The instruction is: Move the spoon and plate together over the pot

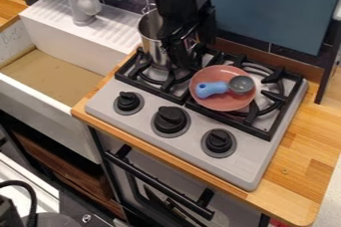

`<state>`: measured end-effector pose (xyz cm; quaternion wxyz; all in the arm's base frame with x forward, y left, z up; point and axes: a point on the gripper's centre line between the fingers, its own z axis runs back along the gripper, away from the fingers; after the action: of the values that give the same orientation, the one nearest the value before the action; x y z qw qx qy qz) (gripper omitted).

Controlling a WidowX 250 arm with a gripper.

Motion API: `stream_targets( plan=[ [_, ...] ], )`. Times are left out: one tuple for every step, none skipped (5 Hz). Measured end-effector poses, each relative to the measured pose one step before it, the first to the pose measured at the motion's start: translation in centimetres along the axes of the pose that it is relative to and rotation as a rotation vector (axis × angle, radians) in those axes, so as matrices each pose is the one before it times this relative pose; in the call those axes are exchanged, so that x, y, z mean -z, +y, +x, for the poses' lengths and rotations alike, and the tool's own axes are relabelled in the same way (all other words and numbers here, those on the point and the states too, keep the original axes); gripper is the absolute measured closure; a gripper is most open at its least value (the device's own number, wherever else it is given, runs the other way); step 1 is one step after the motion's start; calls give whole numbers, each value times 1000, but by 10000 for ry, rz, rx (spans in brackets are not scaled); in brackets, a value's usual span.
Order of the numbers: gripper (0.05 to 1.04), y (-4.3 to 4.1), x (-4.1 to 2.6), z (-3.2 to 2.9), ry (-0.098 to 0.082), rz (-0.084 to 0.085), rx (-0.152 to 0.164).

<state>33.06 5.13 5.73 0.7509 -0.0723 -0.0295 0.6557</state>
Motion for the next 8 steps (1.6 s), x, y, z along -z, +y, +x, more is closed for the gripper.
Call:
stream_targets(
  plan=[
    [86, 726, 1119, -177, 110, 335, -26],
    [86, 1682, 1072, -915, -128, -149, 135],
    [86, 818, -430, -895, -277, -661, 268],
    [86, 1401, -256, -1135, -43, -750, 243],
    [86, 576, 876, -1156, 72, -664, 587],
    [86, -57, 735, -860, 126, -1505, 1049],
    [86, -834, 487, 333, -240, -729, 96],
    [86, 145, 713, -283, 37, -36, 41]
  ],
)
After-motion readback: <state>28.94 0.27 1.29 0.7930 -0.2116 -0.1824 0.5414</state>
